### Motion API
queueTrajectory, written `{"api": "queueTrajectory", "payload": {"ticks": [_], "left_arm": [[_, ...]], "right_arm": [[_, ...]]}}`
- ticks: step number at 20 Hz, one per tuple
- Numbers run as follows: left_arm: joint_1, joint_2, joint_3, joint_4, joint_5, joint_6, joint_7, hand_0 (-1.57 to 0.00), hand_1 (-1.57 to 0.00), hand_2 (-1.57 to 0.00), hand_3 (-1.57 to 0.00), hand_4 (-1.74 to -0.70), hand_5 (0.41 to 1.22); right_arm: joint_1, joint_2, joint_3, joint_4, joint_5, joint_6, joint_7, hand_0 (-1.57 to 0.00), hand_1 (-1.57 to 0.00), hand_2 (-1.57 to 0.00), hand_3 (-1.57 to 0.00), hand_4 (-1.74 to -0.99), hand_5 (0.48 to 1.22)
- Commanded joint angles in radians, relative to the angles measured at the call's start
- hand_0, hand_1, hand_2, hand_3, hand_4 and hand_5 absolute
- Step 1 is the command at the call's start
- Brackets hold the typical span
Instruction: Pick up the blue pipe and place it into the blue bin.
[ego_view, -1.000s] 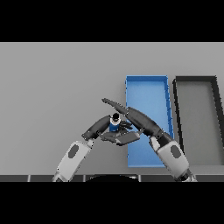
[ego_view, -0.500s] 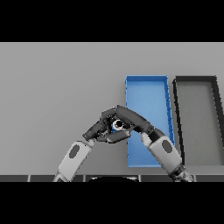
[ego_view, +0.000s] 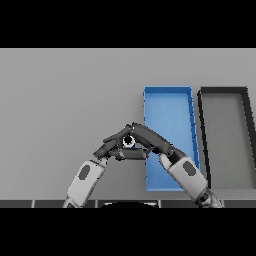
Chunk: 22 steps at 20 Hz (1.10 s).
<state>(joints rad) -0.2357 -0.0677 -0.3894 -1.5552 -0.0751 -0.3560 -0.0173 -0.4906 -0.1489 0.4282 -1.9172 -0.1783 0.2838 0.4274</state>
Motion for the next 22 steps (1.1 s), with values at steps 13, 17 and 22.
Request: {"api": "queueTrajectory", "payload": {"ticks": [13,17,22], "left_arm": [[0.001,0.027,0.01,-0.014,-0.11,-0.061,0.057,-0.24,-0.22,-0.22,-0.19,-1.02,0.848],[0.02,0.016,0.024,-0.019,-0.077,-0.059,0.103,-0.1,-0.09,-0.09,-0.08,-0.97,0.603],[0.016,0.021,0.018,-0.005,-0.112,-0.038,0.097,-0.03,-0.03,-0.03,-0.03,-0.93,0.484]], "right_arm": [[-0.024,0.002,0.028,-0.014,0.054,-0.097,0.044,-1.57,-1.57,-1.57,-1.57,-1.74,1.217],[-0.007,-0.003,0.038,-0.017,0.05,-0.103,0.041,-1.57,-1.57,-1.57,-1.57,-1.74,1.219],[-0.014,0.024,-0.007,-0.024,-0.043,-0.116,0.038,-1.57,-1.57,-1.57,-1.57,-1.741,1.22]]}}
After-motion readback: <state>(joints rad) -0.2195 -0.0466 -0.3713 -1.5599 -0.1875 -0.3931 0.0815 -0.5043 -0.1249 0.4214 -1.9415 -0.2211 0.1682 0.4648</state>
